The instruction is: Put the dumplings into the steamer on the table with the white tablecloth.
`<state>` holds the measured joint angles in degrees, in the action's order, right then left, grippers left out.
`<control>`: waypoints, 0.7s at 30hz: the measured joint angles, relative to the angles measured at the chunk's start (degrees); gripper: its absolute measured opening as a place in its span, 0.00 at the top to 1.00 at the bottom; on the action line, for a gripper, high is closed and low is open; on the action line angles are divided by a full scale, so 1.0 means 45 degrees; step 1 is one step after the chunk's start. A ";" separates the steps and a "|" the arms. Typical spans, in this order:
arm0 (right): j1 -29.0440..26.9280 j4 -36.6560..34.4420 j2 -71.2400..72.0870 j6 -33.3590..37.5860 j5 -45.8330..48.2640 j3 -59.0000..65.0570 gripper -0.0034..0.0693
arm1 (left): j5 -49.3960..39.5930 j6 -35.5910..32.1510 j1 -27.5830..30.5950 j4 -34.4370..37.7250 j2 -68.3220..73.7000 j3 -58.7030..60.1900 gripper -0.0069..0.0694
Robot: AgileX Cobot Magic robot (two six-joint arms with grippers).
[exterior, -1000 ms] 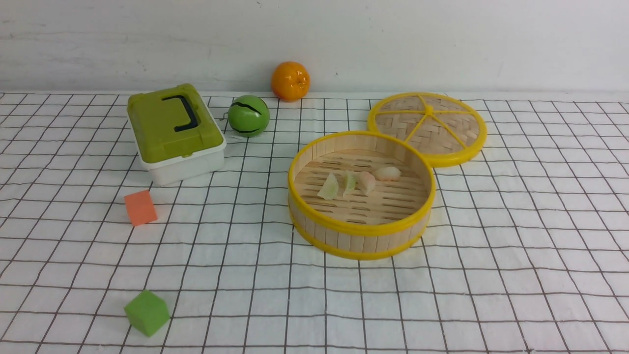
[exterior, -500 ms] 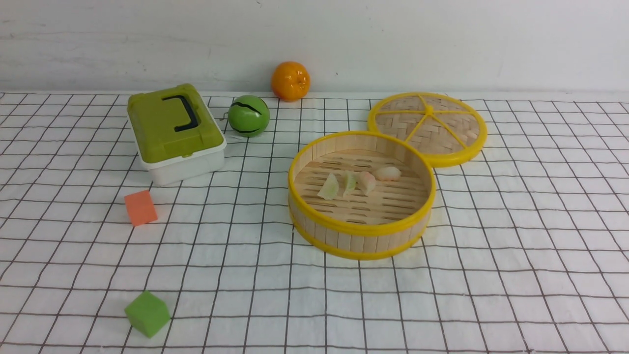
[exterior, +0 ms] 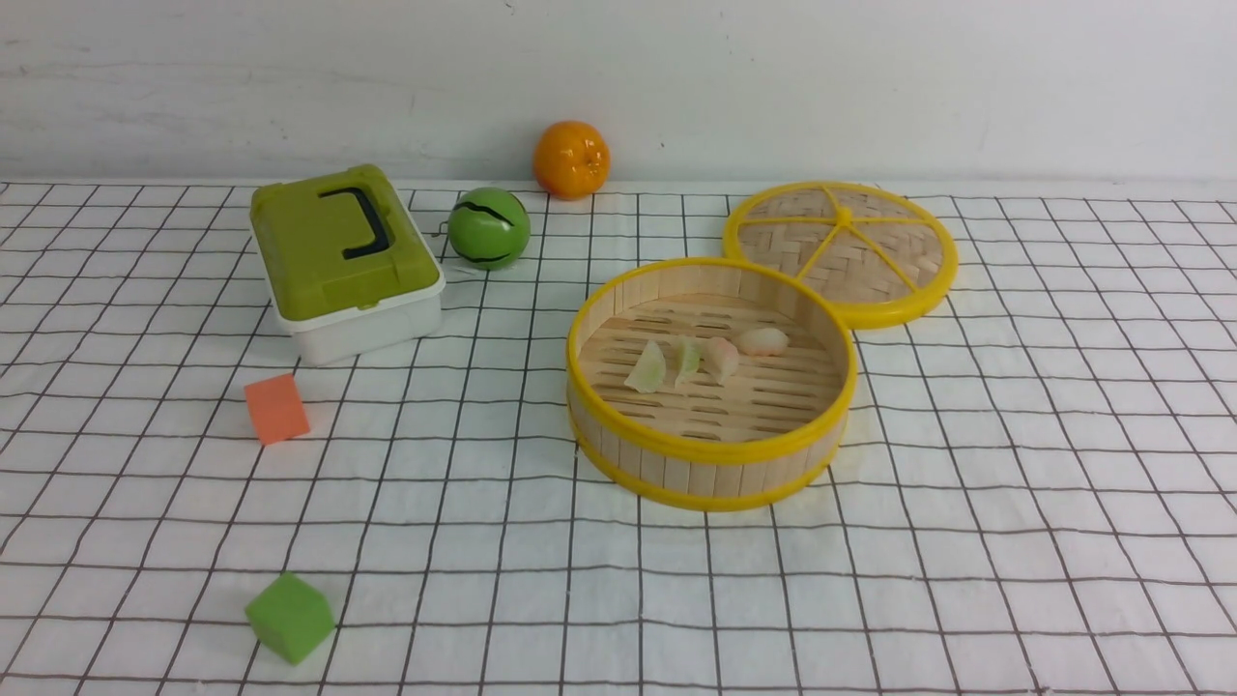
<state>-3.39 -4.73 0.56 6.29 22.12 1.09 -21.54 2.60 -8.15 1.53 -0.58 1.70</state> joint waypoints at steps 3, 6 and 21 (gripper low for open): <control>0.0000 0.0000 0.0000 0.0000 0.0000 0.0000 0.75 | 0.0000 0.0000 0.0000 0.0000 0.0000 0.0000 0.91; 0.0000 0.0000 0.0000 0.0000 0.0000 0.0000 0.74 | 0.0000 0.0000 0.0000 0.0000 0.0000 0.0000 0.91; 0.0000 -0.0011 0.0000 0.0000 0.0000 0.0000 0.71 | 0.0000 0.0000 0.0000 0.0000 0.0000 0.0000 0.89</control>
<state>-3.39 -4.78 0.56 6.29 22.12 1.09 -21.54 2.60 -8.15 1.53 -0.58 1.70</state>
